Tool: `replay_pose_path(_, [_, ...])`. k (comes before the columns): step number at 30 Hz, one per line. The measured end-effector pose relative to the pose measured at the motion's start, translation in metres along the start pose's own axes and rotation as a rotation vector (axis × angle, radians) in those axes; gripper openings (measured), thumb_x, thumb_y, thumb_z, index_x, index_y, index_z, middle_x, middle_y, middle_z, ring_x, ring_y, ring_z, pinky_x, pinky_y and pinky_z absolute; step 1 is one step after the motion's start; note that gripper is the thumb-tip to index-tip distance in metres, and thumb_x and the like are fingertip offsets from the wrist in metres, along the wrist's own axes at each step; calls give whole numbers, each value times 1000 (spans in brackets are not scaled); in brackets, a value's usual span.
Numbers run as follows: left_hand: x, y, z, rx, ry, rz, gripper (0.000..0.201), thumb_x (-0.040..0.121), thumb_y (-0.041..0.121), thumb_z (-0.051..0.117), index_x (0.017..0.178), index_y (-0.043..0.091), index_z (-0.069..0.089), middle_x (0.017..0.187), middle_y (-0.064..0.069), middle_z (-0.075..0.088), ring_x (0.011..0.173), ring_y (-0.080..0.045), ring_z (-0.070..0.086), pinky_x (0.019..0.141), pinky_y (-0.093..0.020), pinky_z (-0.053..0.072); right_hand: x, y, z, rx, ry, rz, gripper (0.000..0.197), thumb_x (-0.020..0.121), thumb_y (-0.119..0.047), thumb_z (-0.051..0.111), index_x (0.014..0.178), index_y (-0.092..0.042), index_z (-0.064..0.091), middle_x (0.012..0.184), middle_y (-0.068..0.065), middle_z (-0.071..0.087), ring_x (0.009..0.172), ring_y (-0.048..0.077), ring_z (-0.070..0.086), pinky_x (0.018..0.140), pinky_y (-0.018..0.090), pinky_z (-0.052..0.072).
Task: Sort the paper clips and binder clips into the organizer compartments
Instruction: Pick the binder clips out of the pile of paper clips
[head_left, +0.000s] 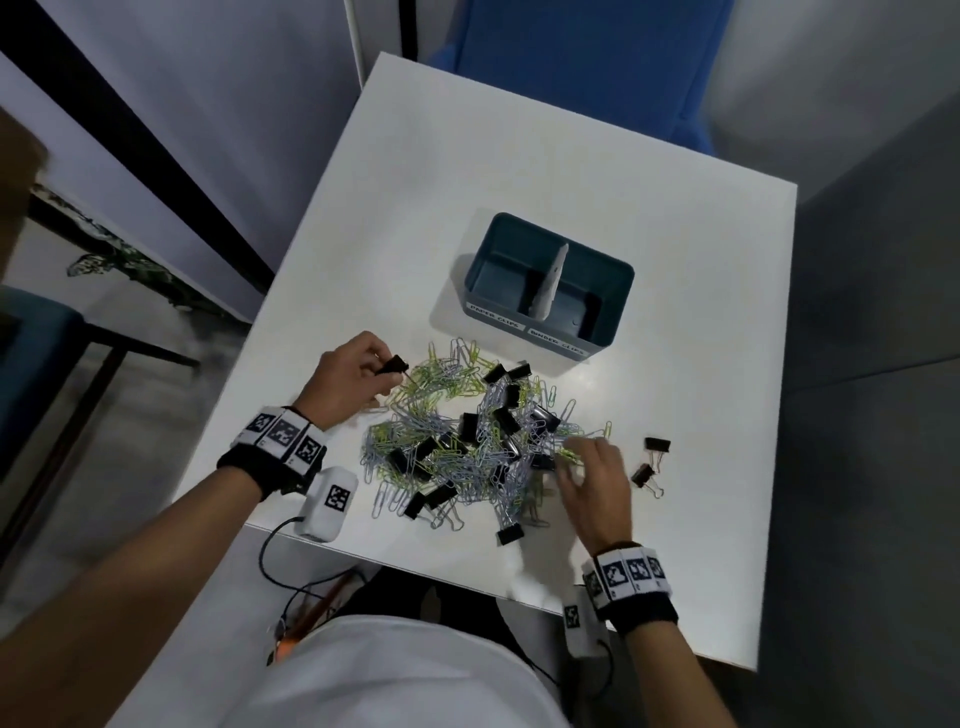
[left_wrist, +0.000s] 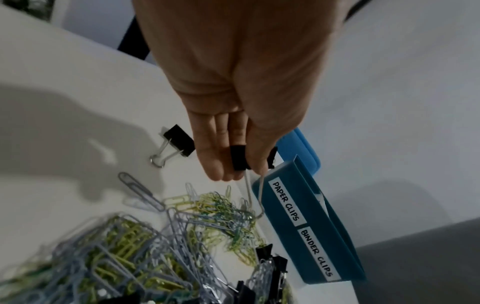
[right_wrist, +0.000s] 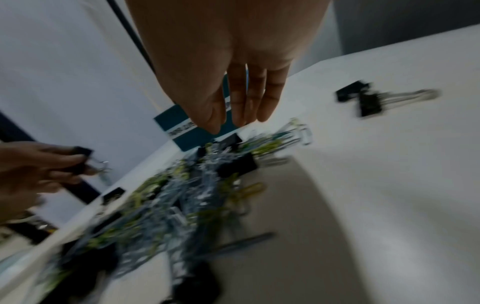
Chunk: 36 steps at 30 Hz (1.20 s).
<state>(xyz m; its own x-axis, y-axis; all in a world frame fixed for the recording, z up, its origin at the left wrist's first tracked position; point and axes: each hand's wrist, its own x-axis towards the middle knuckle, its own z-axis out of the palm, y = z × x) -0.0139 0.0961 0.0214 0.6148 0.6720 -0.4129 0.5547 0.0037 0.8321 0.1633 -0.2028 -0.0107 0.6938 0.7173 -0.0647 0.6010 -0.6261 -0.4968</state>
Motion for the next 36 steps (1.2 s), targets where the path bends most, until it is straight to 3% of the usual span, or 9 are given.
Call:
replay_pose_path(6, [-10, 14, 20, -36, -174, -1, 20, 85, 14, 70, 94, 15, 52, 85, -5, 73, 72, -17, 67, 60, -34, 52, 29, -73, 17, 206, -288, -171, 41, 93, -37, 60, 129, -20, 53, 127, 2, 57, 107, 15, 57, 92, 35, 50])
replay_pose_path(9, [-18, 19, 29, -48, -237, 37, 19, 87, 18, 68, 96, 19, 52, 86, -4, 74, 73, -17, 66, 57, -28, 50, 42, -100, 22, 392, -365, -130, 57, 86, -46, 67, 134, -21, 50, 119, -3, 63, 94, 9, 63, 79, 27, 54])
replay_pose_path(12, [-27, 21, 36, -21, -230, 63, 19, 90, 20, 65, 100, 16, 50, 84, -3, 73, 67, -10, 65, 53, -20, 47, 47, -111, 29, 534, -337, -18, 39, 82, -34, 74, 118, -21, 65, 96, -5, 72, 82, 8, 66, 75, 33, 57])
replay_pose_path(16, [-30, 14, 37, -37, -177, 35, 19, 92, 22, 61, 100, 16, 46, 85, -3, 74, 66, -11, 64, 53, -23, 47, 41, -107, 33, 655, -290, 122, 14, 82, -23, 77, 92, -15, 72, 72, 0, 71, 60, 19, 67, 61, 39, 60])
replay_pose_path(20, [-32, 10, 37, -52, -151, 0, 19, 93, 21, 61, 101, 13, 45, 83, -2, 74, 59, -7, 61, 48, -18, 43, 34, -105, 28, 810, -331, 227, 22, 83, -9, 75, 103, -7, 67, 89, 11, 70, 62, 22, 70, 59, 30, 58])
replay_pose_path(23, [-33, 9, 40, -52, -150, -2, 19, 94, 18, 59, 103, 9, 46, 82, -2, 73, 55, -5, 59, 49, -17, 43, 32, -100, 22, 874, -373, 223, 18, 85, -4, 70, 103, -2, 67, 89, 14, 72, 68, 26, 71, 63, 32, 59])
replay_pose_path(30, [-29, 6, 36, -128, -164, 26, 15, 95, 14, 55, 108, 6, 54, 90, -6, 74, 78, -9, 66, 70, -31, 47, 43, -73, 16, 713, -271, 341, 17, 85, -6, 70, 86, -22, 71, 81, 2, 74, 71, 19, 70, 69, 31, 58])
replay_pose_path(34, [-25, 3, 36, -187, -153, -67, 13, 97, 16, 54, 104, 7, 50, 102, -8, 72, 97, -23, 67, 80, -39, 51, 48, -55, 19, 424, -141, 282, 11, 85, -8, 69, 91, -15, 74, 85, 0, 74, 77, 15, 69, 77, 28, 56])
replay_pose_path(36, [-25, 2, 36, -213, -146, -99, 12, 97, 17, 54, 103, 9, 47, 104, -9, 72, 94, -25, 66, 79, -41, 53, 48, -48, 16, 306, -103, 185, 12, 83, -7, 70, 91, -13, 75, 85, 2, 74, 75, 16, 67, 75, 28, 56])
